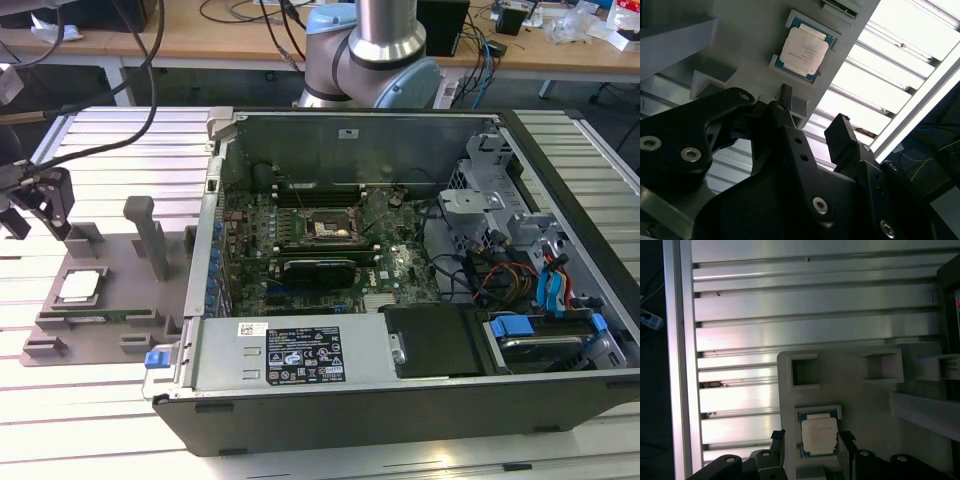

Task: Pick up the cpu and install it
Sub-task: 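Pick up the cpu and move it towards the insertion slot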

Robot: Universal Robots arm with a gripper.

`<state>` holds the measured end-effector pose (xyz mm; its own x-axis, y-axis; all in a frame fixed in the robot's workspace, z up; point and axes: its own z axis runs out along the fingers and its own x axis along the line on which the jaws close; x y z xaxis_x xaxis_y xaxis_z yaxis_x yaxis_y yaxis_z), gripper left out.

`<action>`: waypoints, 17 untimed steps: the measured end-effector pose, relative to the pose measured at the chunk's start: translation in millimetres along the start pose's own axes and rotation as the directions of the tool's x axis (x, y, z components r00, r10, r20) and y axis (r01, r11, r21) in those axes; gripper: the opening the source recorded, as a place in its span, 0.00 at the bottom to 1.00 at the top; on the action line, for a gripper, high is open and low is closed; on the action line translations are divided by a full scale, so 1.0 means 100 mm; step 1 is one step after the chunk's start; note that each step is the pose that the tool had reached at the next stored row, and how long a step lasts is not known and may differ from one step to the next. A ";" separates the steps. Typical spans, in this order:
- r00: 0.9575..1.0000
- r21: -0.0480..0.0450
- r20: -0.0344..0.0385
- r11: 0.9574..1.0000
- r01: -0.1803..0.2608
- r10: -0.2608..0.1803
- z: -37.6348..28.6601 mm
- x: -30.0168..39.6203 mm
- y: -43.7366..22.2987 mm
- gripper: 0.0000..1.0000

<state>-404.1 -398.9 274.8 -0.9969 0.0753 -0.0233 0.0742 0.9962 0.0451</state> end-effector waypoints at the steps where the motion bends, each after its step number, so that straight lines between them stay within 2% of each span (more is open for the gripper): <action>1: 1.000 0.000 0.000 1.000 0.000 0.000 0.008 0.000 0.000 0.55; 10: 1.000 0.000 0.000 1.000 0.000 0.000 0.119 0.003 -0.005 0.55; 17: 1.000 0.000 0.000 1.000 0.000 0.000 0.177 0.004 -0.008 0.55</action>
<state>-404.0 -398.9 257.0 -0.9969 0.0752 -0.0233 0.0741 0.9962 0.0451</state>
